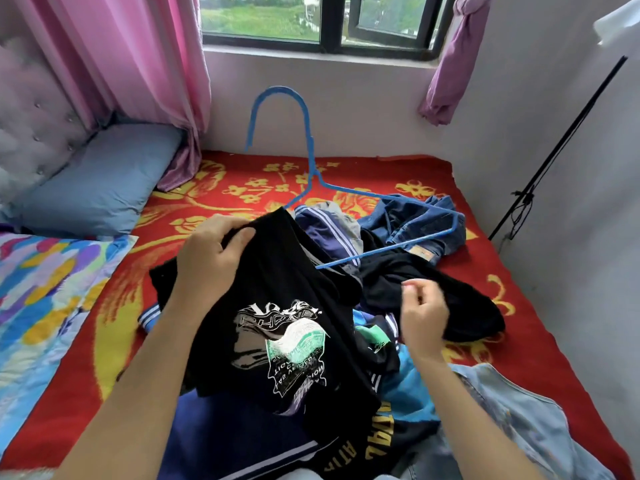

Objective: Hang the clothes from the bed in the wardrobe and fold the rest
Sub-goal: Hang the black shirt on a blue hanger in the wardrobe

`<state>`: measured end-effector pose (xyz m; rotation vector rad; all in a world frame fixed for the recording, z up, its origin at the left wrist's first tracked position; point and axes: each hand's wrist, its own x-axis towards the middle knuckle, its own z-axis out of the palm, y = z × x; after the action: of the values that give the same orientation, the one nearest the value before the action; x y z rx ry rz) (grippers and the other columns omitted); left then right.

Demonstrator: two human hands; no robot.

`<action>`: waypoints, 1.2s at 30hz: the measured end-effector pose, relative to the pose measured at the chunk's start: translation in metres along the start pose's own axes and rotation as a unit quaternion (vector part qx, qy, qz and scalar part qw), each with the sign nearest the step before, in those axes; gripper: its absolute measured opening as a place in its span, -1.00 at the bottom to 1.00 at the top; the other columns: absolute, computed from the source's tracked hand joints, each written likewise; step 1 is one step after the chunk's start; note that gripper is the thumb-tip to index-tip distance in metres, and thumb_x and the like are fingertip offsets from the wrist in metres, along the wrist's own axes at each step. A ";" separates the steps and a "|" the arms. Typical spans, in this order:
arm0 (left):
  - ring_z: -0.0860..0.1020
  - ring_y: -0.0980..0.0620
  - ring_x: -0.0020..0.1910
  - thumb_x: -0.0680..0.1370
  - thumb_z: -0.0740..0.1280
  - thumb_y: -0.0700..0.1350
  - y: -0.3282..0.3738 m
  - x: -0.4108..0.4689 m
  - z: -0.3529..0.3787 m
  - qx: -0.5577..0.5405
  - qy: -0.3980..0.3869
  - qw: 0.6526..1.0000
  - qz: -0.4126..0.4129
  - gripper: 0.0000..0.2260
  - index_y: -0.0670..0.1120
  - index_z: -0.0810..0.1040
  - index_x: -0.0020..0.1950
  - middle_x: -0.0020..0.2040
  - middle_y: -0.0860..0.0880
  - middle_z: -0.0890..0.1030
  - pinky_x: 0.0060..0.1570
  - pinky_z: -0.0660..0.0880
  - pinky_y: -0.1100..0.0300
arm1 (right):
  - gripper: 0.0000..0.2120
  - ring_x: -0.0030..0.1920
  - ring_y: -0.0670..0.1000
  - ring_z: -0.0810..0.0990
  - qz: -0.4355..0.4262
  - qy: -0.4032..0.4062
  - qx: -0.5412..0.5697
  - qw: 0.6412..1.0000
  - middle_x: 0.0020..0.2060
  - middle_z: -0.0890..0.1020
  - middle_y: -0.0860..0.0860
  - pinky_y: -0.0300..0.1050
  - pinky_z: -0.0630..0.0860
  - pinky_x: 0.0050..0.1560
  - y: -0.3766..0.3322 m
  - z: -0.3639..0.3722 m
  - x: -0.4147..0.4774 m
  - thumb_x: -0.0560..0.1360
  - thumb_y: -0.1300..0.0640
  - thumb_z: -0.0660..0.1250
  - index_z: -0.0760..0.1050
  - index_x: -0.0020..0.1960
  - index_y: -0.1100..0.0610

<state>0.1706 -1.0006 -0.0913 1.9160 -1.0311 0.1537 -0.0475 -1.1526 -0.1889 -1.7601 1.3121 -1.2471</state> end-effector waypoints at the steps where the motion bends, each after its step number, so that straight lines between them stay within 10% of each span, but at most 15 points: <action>1: 0.55 -0.13 0.00 0.52 0.35 -0.24 0.005 -0.001 0.003 -0.002 -0.002 1.000 0.007 -0.88 -0.23 0.61 0.02 -0.06 -0.14 0.61 0.04 0.40 0.08 | -0.87 -0.13 0.17 0.53 -0.062 -0.041 0.003 0.997 -0.22 0.60 0.20 -0.20 0.36 0.00 -0.006 0.009 -0.010 0.42 0.39 0.23 0.56 -0.17 0.34; 5: 0.54 -0.12 0.01 0.52 0.35 -0.23 0.013 -0.003 0.006 -0.003 -0.013 0.999 0.029 -0.88 -0.22 0.61 0.02 -0.07 -0.07 0.60 0.06 0.43 0.02 | -0.74 -0.03 -0.02 0.50 -0.211 -0.193 -0.031 0.958 -0.09 0.66 0.07 -0.32 0.36 0.04 -0.021 0.035 -0.027 0.37 0.38 0.25 0.62 -0.01 0.27; 9: 0.52 0.01 -0.08 0.52 0.34 -0.23 0.009 -0.004 -0.004 -0.017 0.005 0.999 0.027 -0.88 -0.20 0.61 0.02 -0.12 0.02 0.56 -0.11 0.35 0.41 | -0.61 0.13 0.11 0.46 -0.121 -0.271 -0.168 0.940 0.07 0.60 0.05 -0.08 0.39 0.09 0.002 0.041 -0.007 0.46 0.29 0.24 0.48 0.29 0.15; 13: 0.49 0.28 -0.16 0.52 0.34 -0.26 0.003 -0.006 -0.012 -0.053 0.031 0.998 0.013 -0.90 -0.07 0.56 -0.04 -0.19 0.21 0.52 -0.15 0.29 0.61 | -0.56 0.15 0.08 0.40 -0.209 -0.355 -0.322 0.852 0.13 0.57 -0.06 -0.12 0.35 0.11 0.029 0.039 0.008 0.48 0.18 0.20 0.41 0.35 0.05; 20: 0.49 0.45 -0.19 0.50 0.34 -0.30 -0.041 -0.008 -0.029 -0.041 0.050 0.998 -0.016 -0.89 -0.19 0.61 -0.01 -0.18 0.22 0.52 -0.14 0.28 0.65 | -0.81 -0.37 0.18 0.54 -0.395 -0.270 -0.327 0.815 -0.41 0.54 0.09 -0.08 0.52 -0.43 0.025 -0.024 0.053 0.13 0.27 0.48 0.47 -0.37 0.23; 29: 0.49 0.26 -0.19 0.44 0.38 -0.38 -0.076 -0.007 -0.024 0.010 -0.019 0.999 0.037 -0.84 -0.26 0.64 0.00 -0.19 0.26 0.55 -0.09 0.33 0.53 | -0.75 -0.34 0.21 0.51 -0.414 -0.279 -0.276 0.821 -0.34 0.52 0.17 -0.04 0.50 -0.27 -0.023 -0.060 0.091 0.09 0.50 0.48 0.48 -0.33 0.33; 36: 0.56 -0.11 -0.27 0.37 0.38 -0.25 -0.027 -0.014 0.017 0.098 -0.016 0.986 0.135 -0.86 -0.21 0.70 -0.13 -0.29 -0.12 0.60 -0.25 0.48 -0.07 | -0.74 -0.08 0.17 0.56 -0.439 -0.326 -0.157 0.823 -0.14 0.58 0.17 -0.18 0.38 -0.02 -0.073 -0.020 0.060 0.30 0.39 0.29 0.52 -0.01 0.34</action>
<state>0.1757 -0.9996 -0.1255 1.9506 -1.3371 0.3928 -0.0349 -1.1845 -0.0983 -2.8510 0.2685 -0.6693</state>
